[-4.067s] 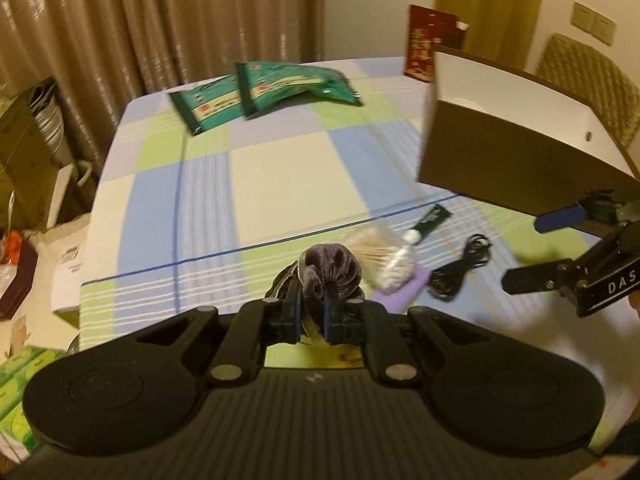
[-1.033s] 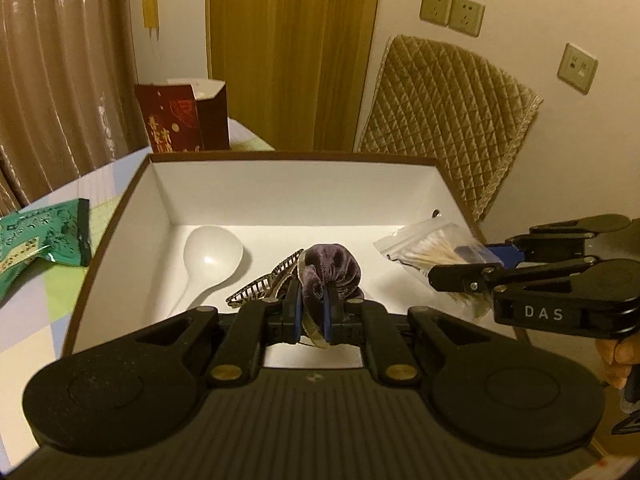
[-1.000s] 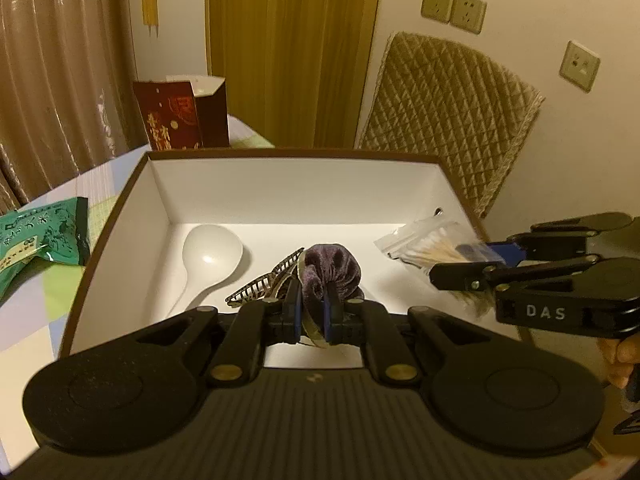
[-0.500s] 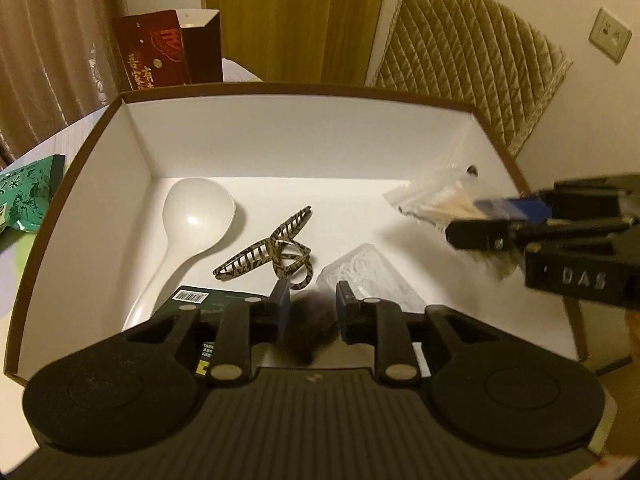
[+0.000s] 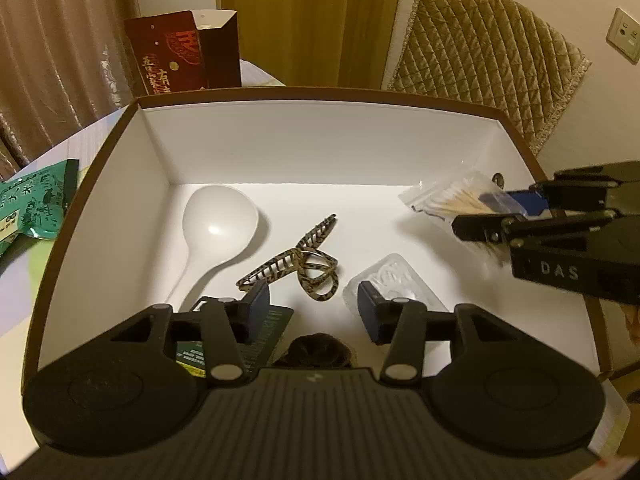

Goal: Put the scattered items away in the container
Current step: 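Carry the scrunchie and cotton swab bag over the box and release them inside, then withdraw both tools from the box back toward the table items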

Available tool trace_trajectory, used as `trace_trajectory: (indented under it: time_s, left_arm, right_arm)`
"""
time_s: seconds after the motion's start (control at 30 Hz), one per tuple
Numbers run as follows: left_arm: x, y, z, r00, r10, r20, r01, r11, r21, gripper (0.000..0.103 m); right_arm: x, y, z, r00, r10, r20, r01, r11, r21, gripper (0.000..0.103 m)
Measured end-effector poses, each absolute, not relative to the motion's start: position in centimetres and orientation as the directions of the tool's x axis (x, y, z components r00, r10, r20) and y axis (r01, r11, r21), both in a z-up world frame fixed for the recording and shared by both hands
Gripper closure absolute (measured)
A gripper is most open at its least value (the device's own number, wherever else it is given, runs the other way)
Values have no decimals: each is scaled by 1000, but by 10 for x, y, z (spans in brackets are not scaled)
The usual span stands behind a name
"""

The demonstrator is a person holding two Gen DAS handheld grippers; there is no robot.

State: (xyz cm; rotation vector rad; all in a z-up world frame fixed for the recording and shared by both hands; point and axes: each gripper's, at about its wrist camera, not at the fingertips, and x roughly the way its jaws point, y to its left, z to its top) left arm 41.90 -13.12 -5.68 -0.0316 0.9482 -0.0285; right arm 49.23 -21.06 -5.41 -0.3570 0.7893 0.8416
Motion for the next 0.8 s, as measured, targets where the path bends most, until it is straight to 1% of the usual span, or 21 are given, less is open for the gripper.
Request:
trace_trajectory:
  time_s: [0.03,0.07,0.1,0.2,0.27,0.3,0.33,0.37,0.43,0.5,0.6,0.8]
  left_arm:
    - [419,-131,-57,584,-37,-811,9,999,-39,57]
    - [418,-130,-56,585,-35,-810,6,999,-39,53]
    - [417,-129,-56,586,-32,-809,2,999,-38,49]
    - [415,-127,-55,592,-22,-806,-6,1000,-31,44]
    - [414,-125,-53,595,-16,-803,-12,1000,-28,41]
    - [413,-124,-52,597,-14,-802,-16,999,-30,36]
    - [413,-122,-51,600,-12,-800,-22,999,-31,33]
    - [412,-121,-49,602,-6,-798,-29,999,-30,29]
    - [411,-118,-47,605,5,-796,-40,999,-24,25]
    - [410,-115,-46,605,19,-796,-55,998,-18,18]
    - [407,-111,-42,606,32,-795,-74,997,-16,13]
    - [396,-109,-32,625,47,-779,-95,995,-16,11]
  right_arm:
    - [492,-210,-54,414,530,-740,-782,623,9,37]
    - [490,-211,-53,427,532,-731,-783,622,-5,30]
    - [487,-211,-51,441,538,-718,-786,618,-20,27]
    - [485,-211,-52,430,535,-728,-799,601,-30,26]
    - [483,-212,-53,414,531,-739,-802,597,-21,21]
    - [481,-212,-53,409,527,-745,-803,596,-19,16]
    - [479,-212,-53,409,524,-747,-802,597,-20,12]
    - [476,-212,-52,406,525,-748,-805,593,-21,10]
    - [471,-209,-50,400,517,-757,-808,589,-24,2]
    - [466,-207,-48,400,508,-763,-807,590,-31,2]
    - [461,-204,-44,388,505,-771,-809,587,-23,2]
    - [446,-200,-35,376,520,-767,-816,577,-9,2]
